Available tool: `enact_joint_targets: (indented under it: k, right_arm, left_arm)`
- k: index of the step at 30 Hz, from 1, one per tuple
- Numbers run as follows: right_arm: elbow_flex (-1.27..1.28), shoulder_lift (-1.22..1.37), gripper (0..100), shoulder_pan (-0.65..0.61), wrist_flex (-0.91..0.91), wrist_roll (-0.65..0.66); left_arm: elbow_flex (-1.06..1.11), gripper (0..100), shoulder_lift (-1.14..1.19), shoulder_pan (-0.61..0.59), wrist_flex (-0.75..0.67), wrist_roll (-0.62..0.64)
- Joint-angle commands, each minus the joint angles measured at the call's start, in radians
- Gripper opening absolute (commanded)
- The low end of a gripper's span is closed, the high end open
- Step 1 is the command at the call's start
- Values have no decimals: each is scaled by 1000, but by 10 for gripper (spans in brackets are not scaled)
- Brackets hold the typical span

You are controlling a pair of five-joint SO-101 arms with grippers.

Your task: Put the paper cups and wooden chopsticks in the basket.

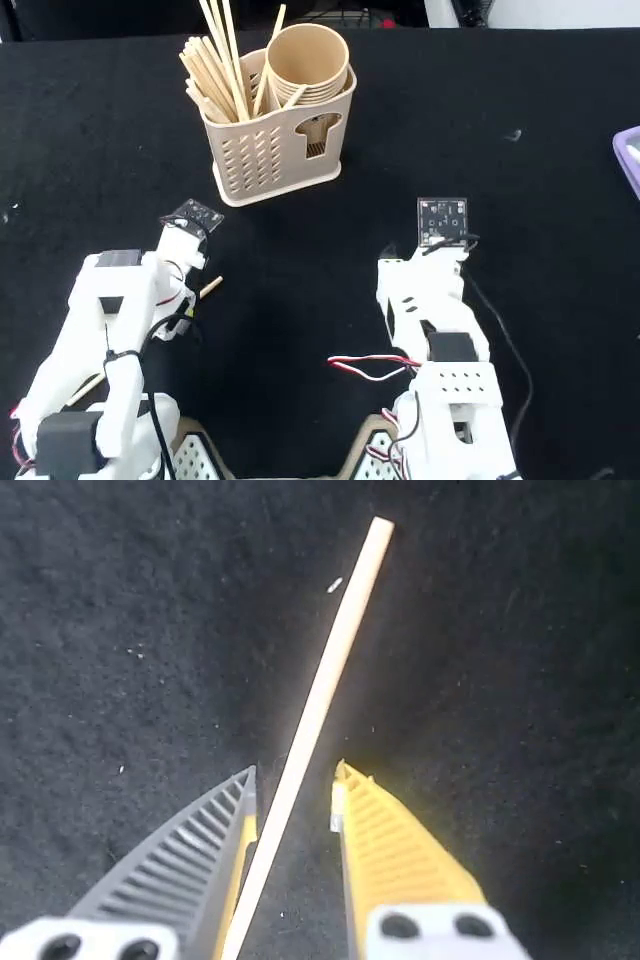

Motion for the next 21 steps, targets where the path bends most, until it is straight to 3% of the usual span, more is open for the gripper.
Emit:
enact_joint_targets:
  k: [1, 10, 21]
  right_arm:
    - [-25, -21, 149, -15, -26, 11]
    - [-27, -21, 149, -15, -26, 11]
    - [-27, -21, 149, -15, -26, 11]
  left_arm:
    - [-50, 127, 9, 1, 3, -6]
    - [-51, 131, 25, 1, 3, -71]
    - [-145, 127, 244, 1, 3, -71]
